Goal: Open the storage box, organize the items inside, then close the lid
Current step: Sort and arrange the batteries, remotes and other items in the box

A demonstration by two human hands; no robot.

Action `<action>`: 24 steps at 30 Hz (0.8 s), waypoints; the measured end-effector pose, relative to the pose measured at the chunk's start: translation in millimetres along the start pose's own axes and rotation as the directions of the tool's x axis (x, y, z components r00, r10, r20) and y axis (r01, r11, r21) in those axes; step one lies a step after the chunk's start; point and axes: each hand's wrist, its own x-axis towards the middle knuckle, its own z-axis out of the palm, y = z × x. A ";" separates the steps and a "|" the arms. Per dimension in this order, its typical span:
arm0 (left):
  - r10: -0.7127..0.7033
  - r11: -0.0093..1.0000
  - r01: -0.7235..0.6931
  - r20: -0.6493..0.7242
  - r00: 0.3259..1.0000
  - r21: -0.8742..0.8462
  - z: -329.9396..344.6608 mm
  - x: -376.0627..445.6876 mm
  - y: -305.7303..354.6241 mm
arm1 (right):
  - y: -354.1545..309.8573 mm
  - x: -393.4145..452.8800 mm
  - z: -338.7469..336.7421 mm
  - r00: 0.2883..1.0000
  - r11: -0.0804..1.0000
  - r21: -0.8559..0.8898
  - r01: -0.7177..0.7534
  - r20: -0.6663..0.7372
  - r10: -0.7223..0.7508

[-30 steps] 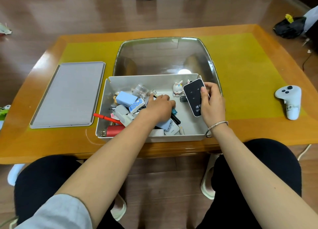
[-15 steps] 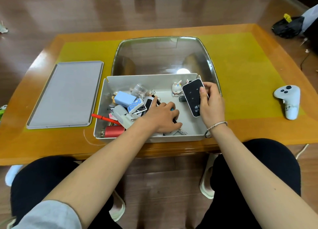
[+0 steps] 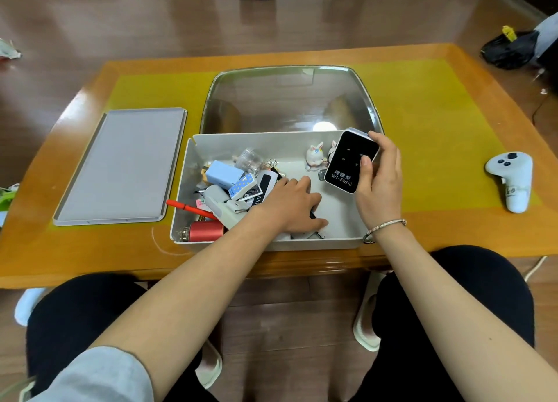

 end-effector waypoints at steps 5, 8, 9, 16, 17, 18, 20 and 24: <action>-0.013 1.000 0.013 -0.018 1.000 0.025 1.4 1.7 1.1 | 0.1 -1.0 1.6 0.999 0.998 0.060 -0.031 0.029 0.029; -0.018 0.998 0.017 -0.007 1.000 -0.054 -0.7 2.1 -0.6 | -0.3 -1.4 1.5 0.999 0.997 0.072 -0.011 0.031 0.009; -0.016 0.997 0.015 -0.010 1.000 -0.079 -1.5 2.4 -0.9 | -1.1 -1.6 1.4 1.000 0.997 0.076 -0.004 0.018 0.002; 0.041 0.995 -0.050 -0.109 0.993 -0.083 -0.7 0.4 -1.8 | 0.1 -1.4 0.9 0.994 0.994 -0.062 0.090 0.070 -0.085; 0.050 0.995 -0.060 -0.131 0.990 -0.078 -0.1 -0.9 -2.4 | 0.6 -1.2 0.9 0.992 0.991 -0.086 0.104 0.081 -0.097; 0.055 0.995 -0.065 -0.142 0.988 -0.071 0.0 -2.1 -2.5 | 0.9 -0.8 0.8 0.990 0.989 -0.100 0.113 0.090 -0.104; 0.058 0.996 -0.066 -0.136 0.989 -0.052 -0.6 -4.0 -2.1 | 0.3 -1.0 0.6 0.987 0.985 -0.114 0.126 0.119 -0.112; 0.062 0.996 -0.072 -0.201 0.978 -0.045 -0.3 -10.4 -4.0 | -3.3 -1.1 1.0 0.970 0.975 -0.163 0.150 0.212 -0.114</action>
